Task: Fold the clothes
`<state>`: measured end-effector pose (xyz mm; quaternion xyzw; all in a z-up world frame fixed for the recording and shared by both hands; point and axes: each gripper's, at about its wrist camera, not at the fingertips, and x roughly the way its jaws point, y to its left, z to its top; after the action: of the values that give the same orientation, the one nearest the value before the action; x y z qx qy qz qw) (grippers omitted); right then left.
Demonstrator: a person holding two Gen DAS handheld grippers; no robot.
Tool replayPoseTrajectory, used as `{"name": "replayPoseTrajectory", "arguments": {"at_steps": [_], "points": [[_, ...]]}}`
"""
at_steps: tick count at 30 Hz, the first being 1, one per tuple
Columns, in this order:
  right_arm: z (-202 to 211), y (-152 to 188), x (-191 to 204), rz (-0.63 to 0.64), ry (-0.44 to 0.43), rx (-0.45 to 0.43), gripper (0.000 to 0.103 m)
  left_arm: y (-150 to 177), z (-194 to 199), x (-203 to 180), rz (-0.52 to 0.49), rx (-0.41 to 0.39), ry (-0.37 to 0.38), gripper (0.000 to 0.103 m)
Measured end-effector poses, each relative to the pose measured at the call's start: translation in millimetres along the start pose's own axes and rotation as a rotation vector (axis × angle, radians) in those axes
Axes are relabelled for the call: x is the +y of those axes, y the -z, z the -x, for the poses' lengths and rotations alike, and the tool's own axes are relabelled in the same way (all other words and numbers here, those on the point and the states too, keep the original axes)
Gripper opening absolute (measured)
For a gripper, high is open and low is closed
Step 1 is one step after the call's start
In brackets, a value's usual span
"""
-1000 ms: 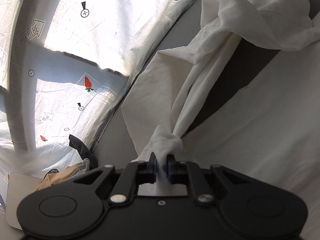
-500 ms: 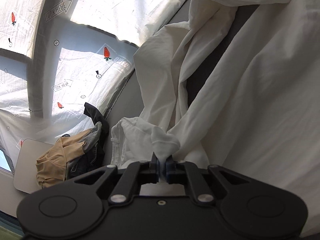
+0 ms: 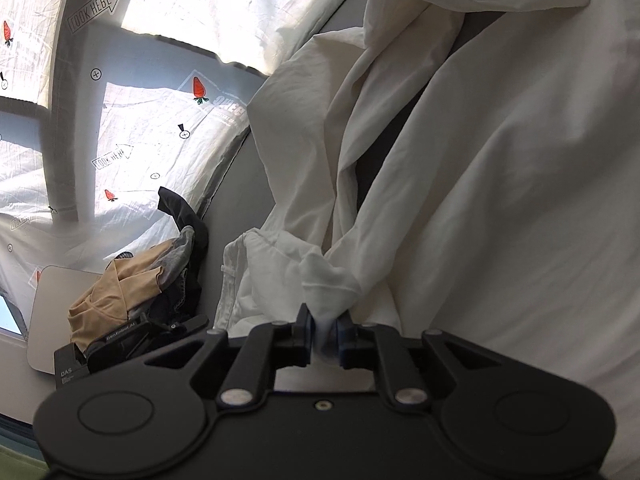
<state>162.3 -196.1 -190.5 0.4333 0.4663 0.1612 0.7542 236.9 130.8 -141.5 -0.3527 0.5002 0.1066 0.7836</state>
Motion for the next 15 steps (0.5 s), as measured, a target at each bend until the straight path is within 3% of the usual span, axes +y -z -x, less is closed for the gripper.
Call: {"name": "replayPoseTrajectory", "arguments": {"at_steps": [6, 12, 15], "points": [[-2, -31, -11, -0.02, -0.001, 0.023, 0.014, -12, -43, -51, -0.018, 0.034, -0.09, 0.053], [-11, -56, -32, -0.107, -0.001, 0.046, 0.016, -24, -80, -81, -0.054, 0.046, -0.234, 0.055], [-17, -60, -38, -0.116, 0.003, 0.067, 0.017, -33, -94, -87, -0.042, 0.058, -0.263, 0.062]]}}
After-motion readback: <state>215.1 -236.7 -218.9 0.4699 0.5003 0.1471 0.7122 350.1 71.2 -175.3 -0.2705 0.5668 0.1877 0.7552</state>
